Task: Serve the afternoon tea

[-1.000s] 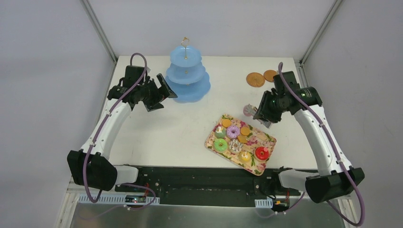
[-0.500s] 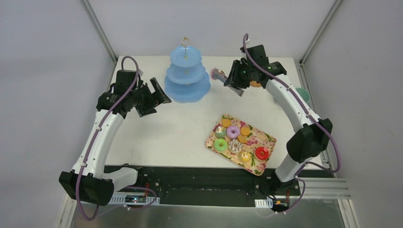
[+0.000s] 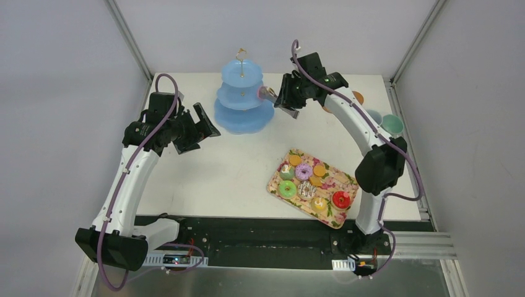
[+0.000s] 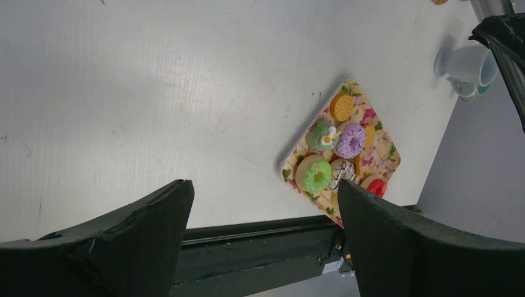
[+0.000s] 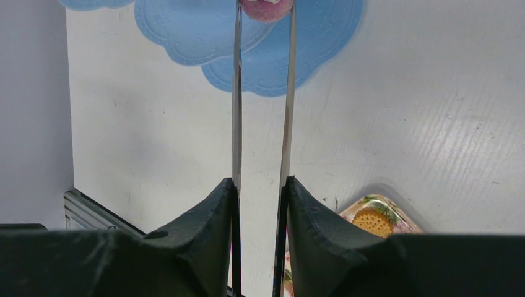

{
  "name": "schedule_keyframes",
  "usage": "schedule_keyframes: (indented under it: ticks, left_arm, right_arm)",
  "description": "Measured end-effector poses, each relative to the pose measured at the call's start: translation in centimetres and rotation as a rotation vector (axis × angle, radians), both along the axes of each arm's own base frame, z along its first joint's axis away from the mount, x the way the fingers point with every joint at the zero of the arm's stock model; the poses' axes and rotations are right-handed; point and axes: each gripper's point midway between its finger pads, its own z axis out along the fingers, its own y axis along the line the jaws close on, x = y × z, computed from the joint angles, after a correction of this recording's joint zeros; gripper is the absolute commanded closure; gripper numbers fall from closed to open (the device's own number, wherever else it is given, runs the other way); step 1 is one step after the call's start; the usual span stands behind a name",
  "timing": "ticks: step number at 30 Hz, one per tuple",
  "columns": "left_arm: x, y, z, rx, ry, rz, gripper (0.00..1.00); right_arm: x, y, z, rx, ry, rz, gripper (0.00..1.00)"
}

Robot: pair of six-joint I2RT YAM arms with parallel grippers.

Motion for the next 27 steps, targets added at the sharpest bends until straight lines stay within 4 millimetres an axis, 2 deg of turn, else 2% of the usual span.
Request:
schedule_keyframes:
  ticks: [15, 23, 27]
  left_arm:
    - [0.4, 0.0, 0.1, 0.003, 0.0, -0.002, 0.09]
    - [1.1, 0.0, 0.6, 0.017, -0.017, -0.016, 0.08]
    - [1.3, 0.0, 0.9, 0.025, -0.024, -0.024, 0.08]
  right_arm:
    - [2.7, 2.0, 0.5, 0.007, -0.042, 0.014, 0.64]
    - [4.2, 3.2, -1.2, -0.012, -0.027, 0.026, 0.62]
    - [4.3, 3.5, -2.1, -0.032, -0.016, 0.03, 0.59]
